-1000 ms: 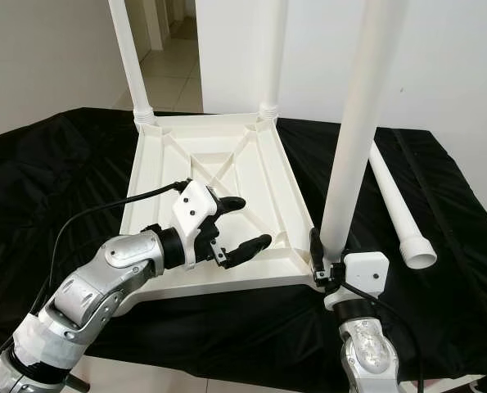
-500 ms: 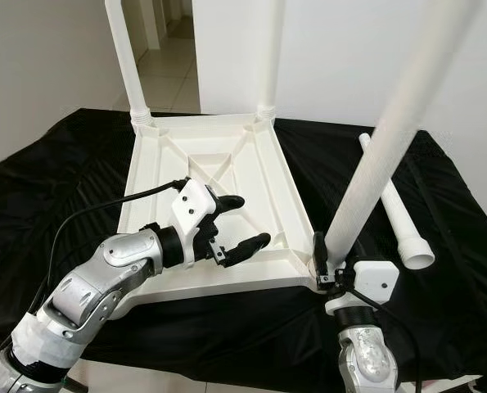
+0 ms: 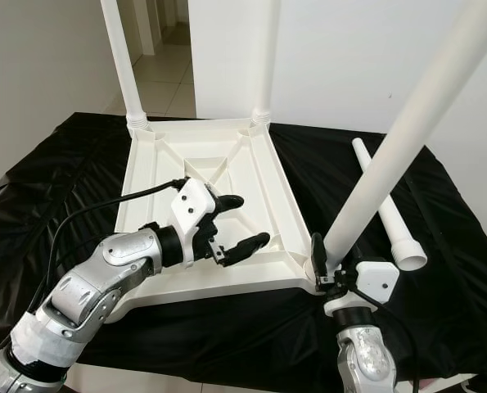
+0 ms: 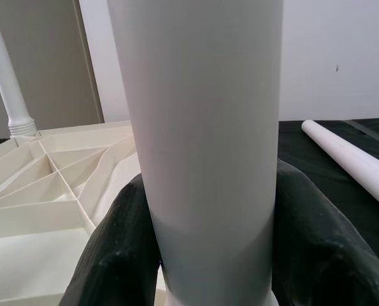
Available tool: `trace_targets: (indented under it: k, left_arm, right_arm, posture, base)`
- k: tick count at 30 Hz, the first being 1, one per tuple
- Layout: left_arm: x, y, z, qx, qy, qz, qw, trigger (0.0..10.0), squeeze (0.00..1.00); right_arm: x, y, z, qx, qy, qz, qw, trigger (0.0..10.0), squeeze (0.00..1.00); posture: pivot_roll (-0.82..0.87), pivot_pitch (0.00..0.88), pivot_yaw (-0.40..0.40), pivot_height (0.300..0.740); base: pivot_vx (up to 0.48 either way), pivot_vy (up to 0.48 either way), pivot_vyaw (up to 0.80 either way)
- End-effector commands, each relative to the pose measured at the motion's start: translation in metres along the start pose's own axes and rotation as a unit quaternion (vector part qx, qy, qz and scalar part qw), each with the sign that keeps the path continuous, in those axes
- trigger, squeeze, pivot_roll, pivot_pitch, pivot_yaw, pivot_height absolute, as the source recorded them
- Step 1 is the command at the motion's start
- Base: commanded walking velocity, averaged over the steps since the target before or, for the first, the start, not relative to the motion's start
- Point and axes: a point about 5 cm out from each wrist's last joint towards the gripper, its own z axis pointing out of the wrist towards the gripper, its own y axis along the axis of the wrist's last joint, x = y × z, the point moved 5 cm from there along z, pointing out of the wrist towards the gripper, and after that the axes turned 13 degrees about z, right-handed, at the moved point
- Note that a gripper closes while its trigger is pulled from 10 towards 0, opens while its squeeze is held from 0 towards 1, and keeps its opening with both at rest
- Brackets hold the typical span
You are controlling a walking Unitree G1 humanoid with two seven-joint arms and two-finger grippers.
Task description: Building children table
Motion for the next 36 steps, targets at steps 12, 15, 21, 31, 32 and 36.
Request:
trace_targets:
  k: [12,15,21,31,32,36]
  left_arm:
    - [-0.004,0.007,0.000,-0.012,-0.030,0.011,0.999,10.0,0.00]
    - [-0.004,0.007,-0.001,-0.011,-0.029,0.012,0.999,10.0,0.00]
    - [-0.004,0.007,-0.001,-0.011,-0.028,0.013,0.999,10.0,0.00]
    - [-0.005,0.008,0.000,-0.013,-0.032,0.015,0.999,10.0,0.00]
    - [-0.005,0.008,0.000,-0.013,-0.032,0.016,0.999,10.0,0.00]
    - [-0.005,0.008,-0.001,-0.013,-0.032,0.016,0.999,10.0,0.00]
  right_arm:
    - [-0.039,-0.075,-0.021,0.192,-0.075,-0.006,0.978,10.0,0.00]
    - [-0.037,-0.079,-0.022,0.200,-0.069,0.000,0.977,10.0,0.00]
    - [-0.035,-0.083,-0.025,0.215,-0.069,0.014,0.974,10.0,0.00]
    - [-0.047,-0.087,-0.027,0.231,-0.098,0.042,0.967,10.0,0.00]
    - [-0.048,-0.088,-0.027,0.233,-0.099,0.043,0.966,10.0,0.00]
    - [-0.050,-0.088,-0.026,0.234,-0.105,0.047,0.965,10.0,0.00]
  posture:
    - [-0.02,0.080,0.050,0.740]
    - [-0.02,0.077,0.048,0.740]
    - [-0.02,0.073,0.047,0.740]
    - [-0.03,0.067,0.051,0.740]
    - [-0.03,0.067,0.051,0.740]
    - [-0.03,0.068,0.052,0.740]
  base:
    - [0.000,0.000,0.00]
    - [0.000,0.000,0.00]
    - [0.000,0.000,0.00]
    - [0.000,0.000,0.00]
    - [0.000,0.000,0.00]
    - [0.000,0.000,0.00]
